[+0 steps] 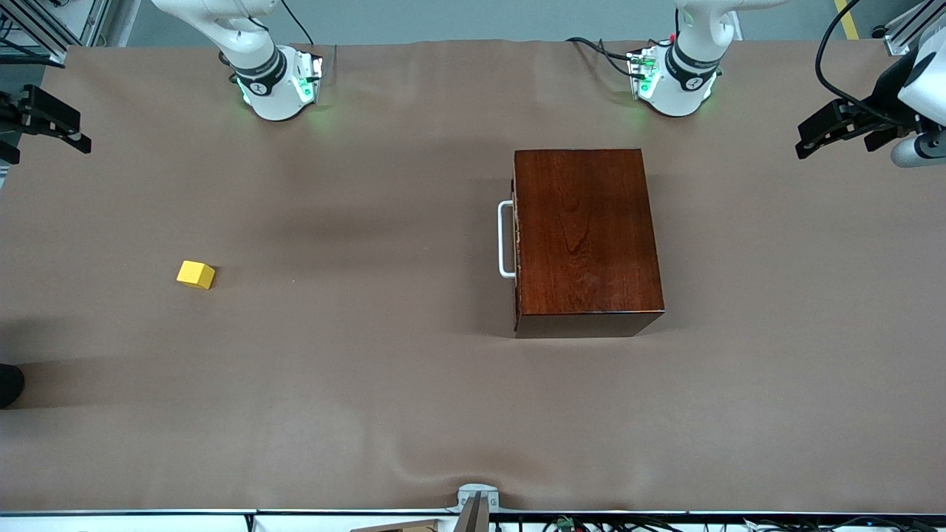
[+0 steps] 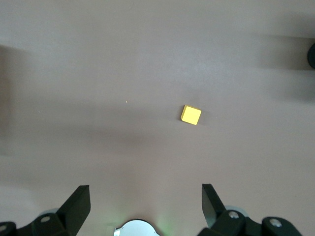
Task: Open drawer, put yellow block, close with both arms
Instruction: 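Move the left gripper over the wooden box toward the drawer handle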
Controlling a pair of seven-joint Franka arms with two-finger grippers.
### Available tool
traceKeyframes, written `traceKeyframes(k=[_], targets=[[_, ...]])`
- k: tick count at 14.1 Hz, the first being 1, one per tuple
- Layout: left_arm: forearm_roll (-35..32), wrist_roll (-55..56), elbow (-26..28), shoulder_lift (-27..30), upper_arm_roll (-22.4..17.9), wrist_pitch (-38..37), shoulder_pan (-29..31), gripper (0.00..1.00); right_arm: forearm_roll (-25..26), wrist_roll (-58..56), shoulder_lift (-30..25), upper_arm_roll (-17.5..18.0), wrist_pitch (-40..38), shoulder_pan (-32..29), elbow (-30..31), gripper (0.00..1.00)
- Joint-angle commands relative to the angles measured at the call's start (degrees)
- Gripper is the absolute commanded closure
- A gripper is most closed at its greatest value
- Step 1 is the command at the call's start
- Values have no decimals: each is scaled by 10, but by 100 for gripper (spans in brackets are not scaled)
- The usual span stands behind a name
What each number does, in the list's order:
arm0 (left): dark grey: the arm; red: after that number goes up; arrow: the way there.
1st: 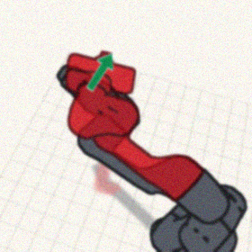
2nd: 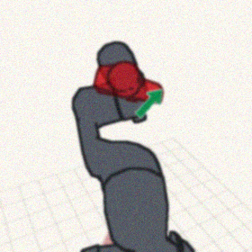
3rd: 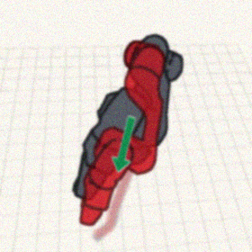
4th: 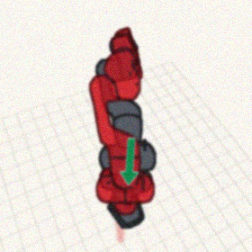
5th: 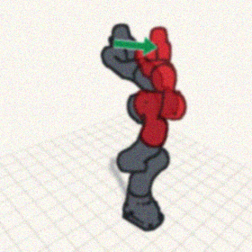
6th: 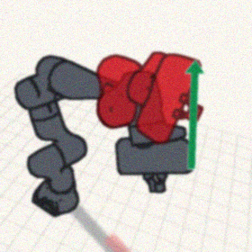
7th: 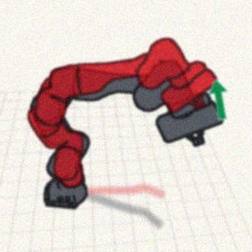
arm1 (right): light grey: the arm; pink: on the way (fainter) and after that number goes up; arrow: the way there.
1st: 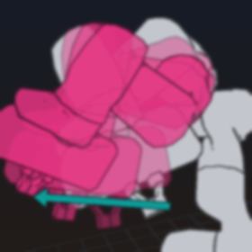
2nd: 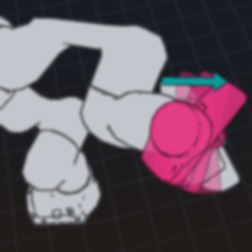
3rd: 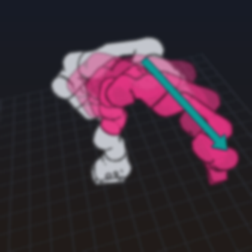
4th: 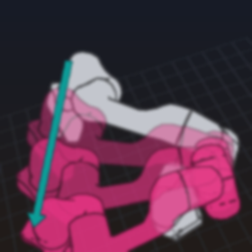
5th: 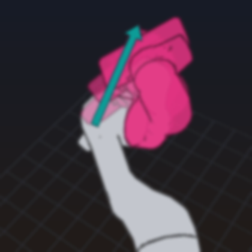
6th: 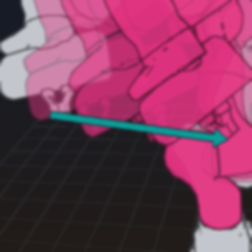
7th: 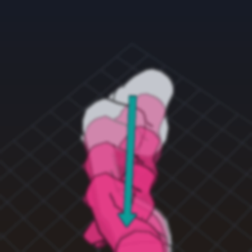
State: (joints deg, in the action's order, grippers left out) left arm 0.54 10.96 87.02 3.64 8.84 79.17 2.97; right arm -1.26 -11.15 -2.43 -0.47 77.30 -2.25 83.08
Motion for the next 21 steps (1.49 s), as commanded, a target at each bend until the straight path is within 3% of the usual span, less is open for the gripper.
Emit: traceKeyframes(k=[1,9,12,15,18,21], targets=[[0,-1,-5,6,2,-10,3,0,-10,-5,7,2,-4,-10,-13,0],[-3,0,-17,-3,16,-10,-14,0,0,-5,8,1,14,-10,-12,0],[0,20,-26,-29,62,-10,-16,0,0,-5,8,1,14,-11,-12,0],[-1,113,-80,-101,140,-4,-23,0,0,-5,8,1,15,-14,-12,0],[-35,213,-131,-180,152,26,-115,0,0,-5,8,1,15,-16,-12,0],[-75,272,-144,-238,145,76,-190,0,0,-5,8,2,14,-17,-12,0]])
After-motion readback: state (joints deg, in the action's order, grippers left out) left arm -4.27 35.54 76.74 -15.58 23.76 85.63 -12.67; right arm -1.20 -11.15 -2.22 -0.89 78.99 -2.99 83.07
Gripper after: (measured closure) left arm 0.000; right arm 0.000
